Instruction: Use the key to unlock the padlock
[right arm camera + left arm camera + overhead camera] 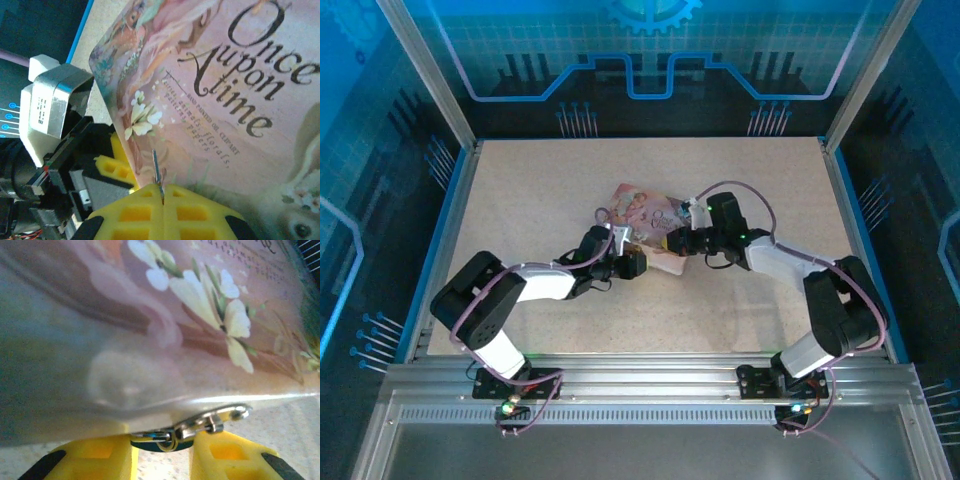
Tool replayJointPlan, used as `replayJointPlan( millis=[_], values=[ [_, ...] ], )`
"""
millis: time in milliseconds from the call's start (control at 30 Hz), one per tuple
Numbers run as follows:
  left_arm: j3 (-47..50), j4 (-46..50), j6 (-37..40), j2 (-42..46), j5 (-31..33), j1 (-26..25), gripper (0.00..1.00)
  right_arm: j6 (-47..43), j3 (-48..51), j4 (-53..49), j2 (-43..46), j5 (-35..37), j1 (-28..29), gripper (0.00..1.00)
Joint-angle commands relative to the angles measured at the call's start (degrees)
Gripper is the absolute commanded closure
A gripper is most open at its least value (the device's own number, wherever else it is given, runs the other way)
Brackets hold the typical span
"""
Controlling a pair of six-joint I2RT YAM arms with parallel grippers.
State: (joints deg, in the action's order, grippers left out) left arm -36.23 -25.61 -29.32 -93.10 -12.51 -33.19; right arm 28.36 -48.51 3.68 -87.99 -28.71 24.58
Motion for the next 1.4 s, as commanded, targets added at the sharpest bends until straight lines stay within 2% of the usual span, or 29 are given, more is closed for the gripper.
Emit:
replayJointPlan(
  millis=[0,333,533,700,900,1367],
  values=[
    [-0.2,-1.7,-5.1,4.1,-3.3,-0.4,0.72,-3.6,1.3,-0.6,3.5,3.5,-0.5,0.98],
    [-1.1,6.2,-9.7,8.7,-4.5,-0.4,0.73,-11.2,9.2,3.6,16.5,8.5,0.6,0.98],
    [-1.7,7.2,-14.0,9.2,-5.7,-0.4,0.73,-16.5,15.8,6.3,23.5,11.7,4.9,0.98],
    [-1.8,7.6,-16.6,10.0,-5.8,-0.4,0.74,-17.0,21.4,9.7,26.3,14.0,8.2,0.98],
    [-1.8,6.7,-18.7,10.0,-6.4,-0.4,0.74,-16.1,25.6,15.0,25.5,15.5,11.5,0.98],
    [-1.7,5.7,-20.0,9.7,-7.0,-0.5,0.74,-16.3,24.3,23.6,12.4,17.7,15.6,0.98]
  ],
)
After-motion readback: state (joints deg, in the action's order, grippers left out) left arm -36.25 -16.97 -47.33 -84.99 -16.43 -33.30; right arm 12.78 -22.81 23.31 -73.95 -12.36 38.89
